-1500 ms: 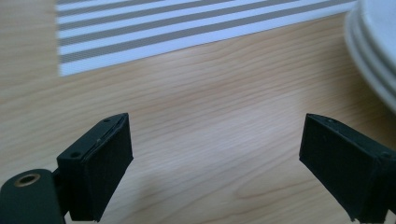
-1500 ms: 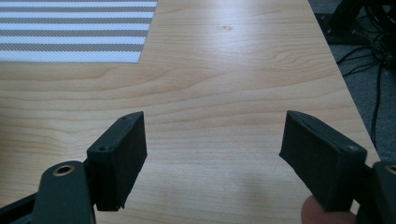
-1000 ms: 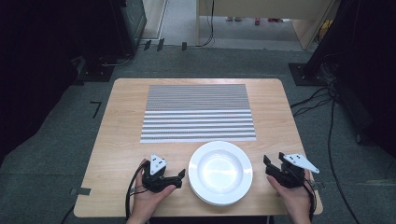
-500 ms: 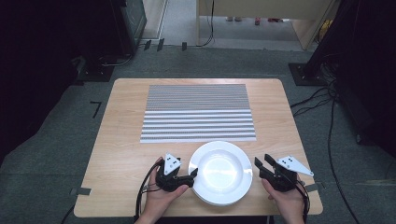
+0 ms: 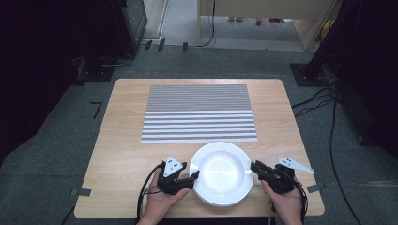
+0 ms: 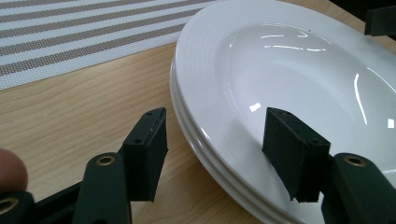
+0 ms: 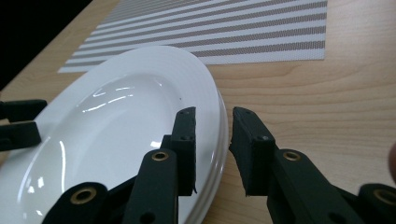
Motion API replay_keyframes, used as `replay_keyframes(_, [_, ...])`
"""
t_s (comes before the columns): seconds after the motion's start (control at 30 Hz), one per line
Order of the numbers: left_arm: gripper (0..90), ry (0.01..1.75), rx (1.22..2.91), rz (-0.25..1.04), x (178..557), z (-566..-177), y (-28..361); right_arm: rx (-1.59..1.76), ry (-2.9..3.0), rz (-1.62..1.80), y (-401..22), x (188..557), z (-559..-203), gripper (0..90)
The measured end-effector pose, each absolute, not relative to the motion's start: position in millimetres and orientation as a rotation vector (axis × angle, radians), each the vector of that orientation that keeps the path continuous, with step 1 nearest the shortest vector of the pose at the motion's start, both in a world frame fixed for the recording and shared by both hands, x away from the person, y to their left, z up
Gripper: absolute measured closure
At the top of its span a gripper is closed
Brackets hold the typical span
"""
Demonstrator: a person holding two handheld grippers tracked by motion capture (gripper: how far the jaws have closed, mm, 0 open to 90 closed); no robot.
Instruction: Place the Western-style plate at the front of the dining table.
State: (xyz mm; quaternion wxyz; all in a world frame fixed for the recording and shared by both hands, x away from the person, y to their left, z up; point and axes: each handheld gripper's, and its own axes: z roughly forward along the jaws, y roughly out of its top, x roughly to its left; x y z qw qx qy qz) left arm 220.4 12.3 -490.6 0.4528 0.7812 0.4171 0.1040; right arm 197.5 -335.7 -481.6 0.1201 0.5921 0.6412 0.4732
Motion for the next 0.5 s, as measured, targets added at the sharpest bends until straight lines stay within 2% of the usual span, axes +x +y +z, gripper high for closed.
replay_keyframes(0.17, [41.3, 1.005, 1.949, 0.226, 217.5, -492.7, 8.5, 1.837, 1.859, 1.499, -340.3, 199.5, -482.2, 74.3])
replay_keyframes(0.5, [40.4, 1.016, 1.946, 0.216, 216.7, -493.0, 8.6, 1.910, 1.872, 1.487, -338.6, 201.9, -484.1, 69.7])
